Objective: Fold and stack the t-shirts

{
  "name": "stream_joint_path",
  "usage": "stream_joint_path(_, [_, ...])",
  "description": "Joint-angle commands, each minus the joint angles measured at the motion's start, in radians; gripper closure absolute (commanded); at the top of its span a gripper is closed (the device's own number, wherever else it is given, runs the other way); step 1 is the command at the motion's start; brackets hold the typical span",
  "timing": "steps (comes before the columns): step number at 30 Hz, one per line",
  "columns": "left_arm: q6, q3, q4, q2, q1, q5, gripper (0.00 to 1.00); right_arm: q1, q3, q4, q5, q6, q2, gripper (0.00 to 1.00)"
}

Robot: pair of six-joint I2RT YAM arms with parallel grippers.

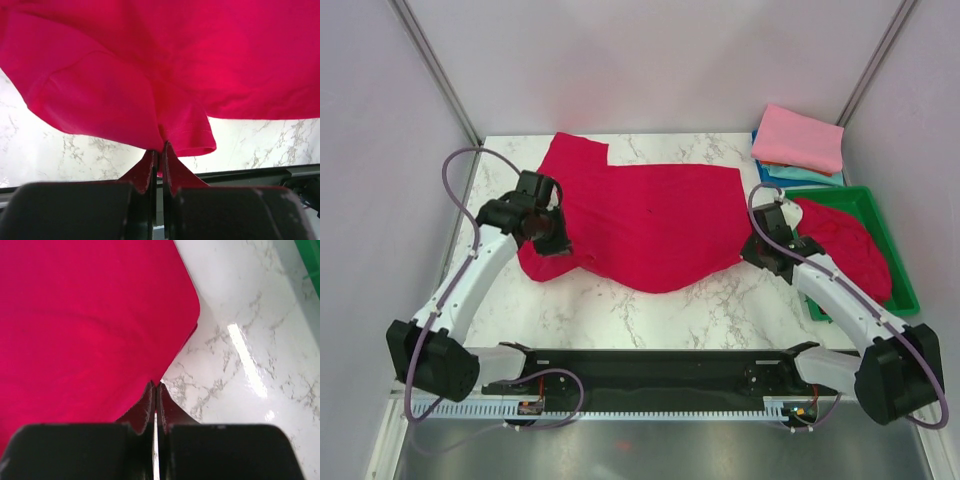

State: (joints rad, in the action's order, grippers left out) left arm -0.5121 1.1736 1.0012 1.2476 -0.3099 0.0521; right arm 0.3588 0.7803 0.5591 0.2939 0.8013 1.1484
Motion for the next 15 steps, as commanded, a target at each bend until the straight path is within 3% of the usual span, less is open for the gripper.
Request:
stream_joint_path(1, [0.135, 0.112, 0.03, 0.082, 0.047, 0.02, 0.98, -0.018, 0.095, -0.005, 0.037, -0.059, 0.074, 1.0])
stream_joint_path(15, [0.23, 0.425, 0.028, 0.414, 0.138, 0.078, 0.98, -0.109, 0.246, -0.077, 0.025, -0.128, 0.287, 1.0])
